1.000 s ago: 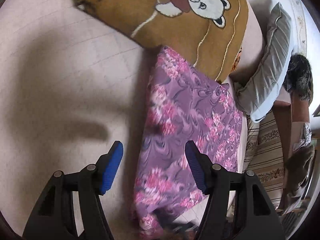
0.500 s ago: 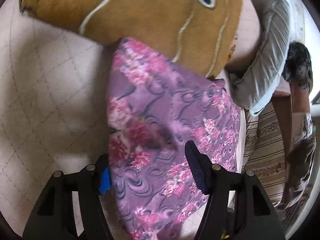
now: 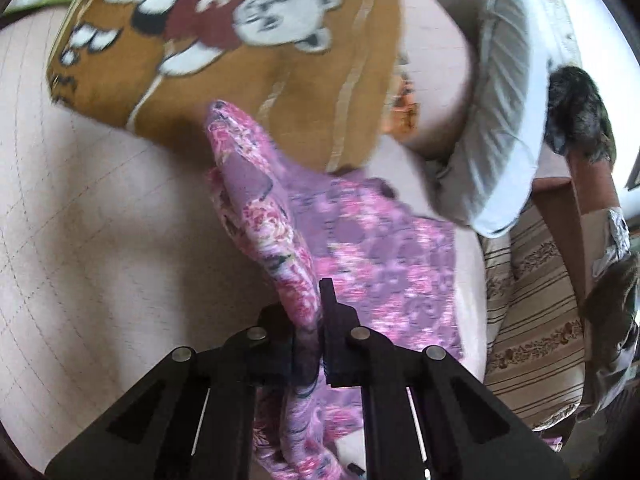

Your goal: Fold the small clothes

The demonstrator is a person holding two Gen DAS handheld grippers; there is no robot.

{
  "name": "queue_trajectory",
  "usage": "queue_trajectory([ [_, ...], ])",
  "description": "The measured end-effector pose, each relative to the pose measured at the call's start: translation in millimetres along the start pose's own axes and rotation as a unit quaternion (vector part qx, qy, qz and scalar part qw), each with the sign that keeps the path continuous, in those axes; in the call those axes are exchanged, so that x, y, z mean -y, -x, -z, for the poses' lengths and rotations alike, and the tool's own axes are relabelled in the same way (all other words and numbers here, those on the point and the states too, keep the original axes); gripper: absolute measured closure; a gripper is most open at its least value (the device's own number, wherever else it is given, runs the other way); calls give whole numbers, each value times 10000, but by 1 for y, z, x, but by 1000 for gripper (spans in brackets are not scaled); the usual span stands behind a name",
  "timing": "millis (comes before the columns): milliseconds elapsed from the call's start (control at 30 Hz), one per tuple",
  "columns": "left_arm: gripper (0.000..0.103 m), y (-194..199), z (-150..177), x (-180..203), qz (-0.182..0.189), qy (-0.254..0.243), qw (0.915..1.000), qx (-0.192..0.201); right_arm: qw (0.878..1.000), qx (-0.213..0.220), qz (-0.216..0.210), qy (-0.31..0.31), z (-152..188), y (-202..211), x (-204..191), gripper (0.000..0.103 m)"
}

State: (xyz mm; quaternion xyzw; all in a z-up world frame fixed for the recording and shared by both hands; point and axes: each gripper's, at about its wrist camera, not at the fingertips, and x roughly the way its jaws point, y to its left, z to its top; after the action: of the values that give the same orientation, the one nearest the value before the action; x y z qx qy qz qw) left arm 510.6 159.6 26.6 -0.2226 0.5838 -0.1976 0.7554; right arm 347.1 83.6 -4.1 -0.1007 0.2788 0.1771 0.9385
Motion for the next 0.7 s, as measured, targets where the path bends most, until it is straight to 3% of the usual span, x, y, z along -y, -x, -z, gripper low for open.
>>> queue_trajectory([
  [233,95,-14,5,80,-37,-422,9991,6,9936,93,-3,-1128,10,43,72,98],
  [400,95,-67,17,145,-91,-786,9965,-276,9828,-24,65,-1848,41,66,131,98],
  [533,95,-124,26,179,-414,-954,9928,-597,9693,-270,-36,-2445,75,75,171,98],
  [667,90,-178,35,180,-939,-730,9881,-974,9483,-841,-456,-3027,113,61,204,97],
  [700,89,-185,35,179,-1058,-647,9870,-1022,9448,-908,-525,-3104,119,59,209,91],
])
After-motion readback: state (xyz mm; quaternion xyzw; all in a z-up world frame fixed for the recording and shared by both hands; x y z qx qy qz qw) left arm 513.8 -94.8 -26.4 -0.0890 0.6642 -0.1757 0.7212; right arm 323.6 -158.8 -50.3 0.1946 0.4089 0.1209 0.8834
